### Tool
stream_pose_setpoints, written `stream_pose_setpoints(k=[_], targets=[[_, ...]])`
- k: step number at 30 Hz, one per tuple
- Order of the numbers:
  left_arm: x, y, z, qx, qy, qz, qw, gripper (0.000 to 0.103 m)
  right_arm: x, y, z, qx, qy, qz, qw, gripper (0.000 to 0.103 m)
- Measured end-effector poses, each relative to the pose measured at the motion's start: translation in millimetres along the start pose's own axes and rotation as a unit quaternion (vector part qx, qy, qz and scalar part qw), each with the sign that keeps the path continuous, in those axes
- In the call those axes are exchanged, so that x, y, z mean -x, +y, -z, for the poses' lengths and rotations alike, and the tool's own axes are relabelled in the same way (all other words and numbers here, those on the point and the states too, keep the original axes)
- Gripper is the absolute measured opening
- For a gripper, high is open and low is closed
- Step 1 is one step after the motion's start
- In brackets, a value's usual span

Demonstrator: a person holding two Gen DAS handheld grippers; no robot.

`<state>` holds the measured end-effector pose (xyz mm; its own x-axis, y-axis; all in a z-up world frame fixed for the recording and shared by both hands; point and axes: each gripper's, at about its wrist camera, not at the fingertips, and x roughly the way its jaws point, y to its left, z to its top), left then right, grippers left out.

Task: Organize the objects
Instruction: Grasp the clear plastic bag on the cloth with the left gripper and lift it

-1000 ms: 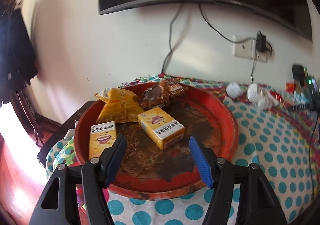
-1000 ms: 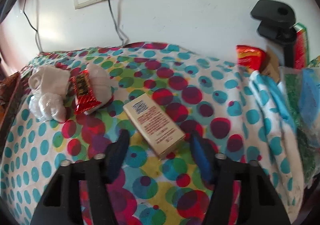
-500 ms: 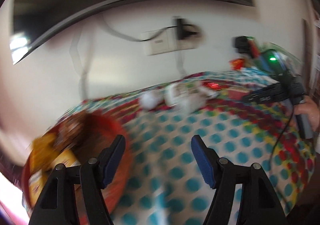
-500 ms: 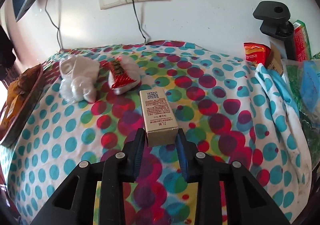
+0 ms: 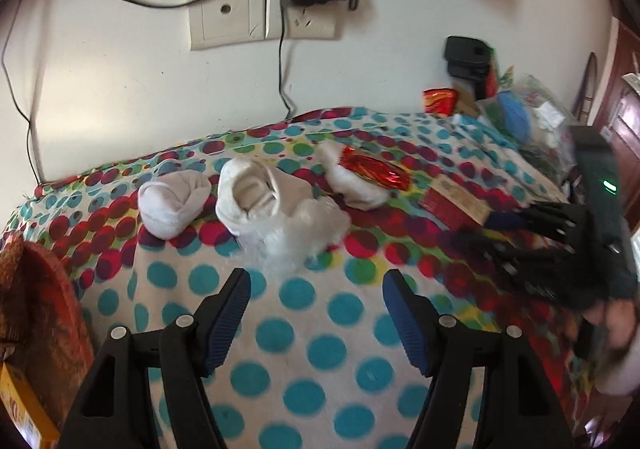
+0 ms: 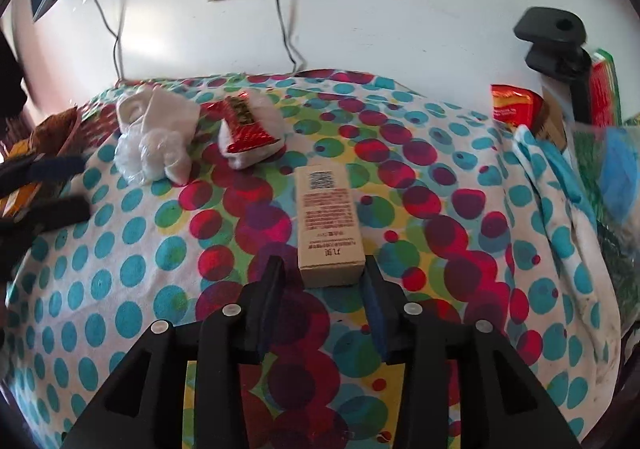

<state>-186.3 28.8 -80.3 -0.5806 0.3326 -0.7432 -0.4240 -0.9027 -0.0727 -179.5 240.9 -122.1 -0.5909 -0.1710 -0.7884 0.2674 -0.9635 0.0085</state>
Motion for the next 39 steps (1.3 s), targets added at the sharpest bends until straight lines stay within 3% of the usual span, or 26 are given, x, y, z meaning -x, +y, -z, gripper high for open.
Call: stream_pose_setpoints(k=[4,9,12,14,16,17,18,20,27,32,35,37,39], targets=[[-27,0,-11,-0.011,0.024,-0.019,0.9995,0.071,0,0,0,0.001,0.000,-0.006,1.000,0.044],[-48,9,-18,0.033,0.031,-0.020,0.9988,0.071,0,4,-1,0.011,0.002,-0.009,1.000,0.051],[-55,11,-15,0.054,0.039,-0.015,0.9977,0.071,0,3,-1,0.008,0.001,-0.014,1.000,0.051],[-50,10,-12,0.057,0.031,-0.003,0.9979,0.070,1,0,-1,0.001,-0.002,-0.017,1.000,0.045],[-43,11,-10,0.063,0.022,0.009,0.9978,0.062,2,-5,-1,-0.012,-0.005,-0.016,1.000,0.032],[-42,12,-10,0.068,0.023,0.009,0.9974,0.038,2,-7,-1,-0.016,-0.006,-0.020,1.000,0.029],[-41,13,-9,0.076,0.030,0.010,0.9966,0.025,2,-9,-1,-0.020,-0.006,-0.024,0.999,0.029],[-43,13,-5,0.093,0.047,0.015,0.9945,0.018,3,-8,-1,-0.018,-0.006,-0.021,1.000,0.029],[-20,3,14,0.073,0.033,0.011,0.9967,0.009,2,-3,-3,-0.005,-0.003,-0.006,1.000,0.029],[2,-4,29,0.071,0.035,0.007,0.9969,0.007,2,-1,-3,-0.001,-0.002,0.000,1.000,0.029],[19,-8,38,0.076,0.033,0.026,0.9962,0.008,2,-1,-3,0.001,-0.002,0.000,1.000,0.030],[30,-9,41,0.083,0.034,0.040,0.9951,0.014,2,0,-3,0.001,-0.002,0.001,1.000,0.030],[38,-11,42,0.083,0.042,0.033,0.9951,0.037,2,0,-3,0.001,-0.002,0.001,1.000,0.031]])
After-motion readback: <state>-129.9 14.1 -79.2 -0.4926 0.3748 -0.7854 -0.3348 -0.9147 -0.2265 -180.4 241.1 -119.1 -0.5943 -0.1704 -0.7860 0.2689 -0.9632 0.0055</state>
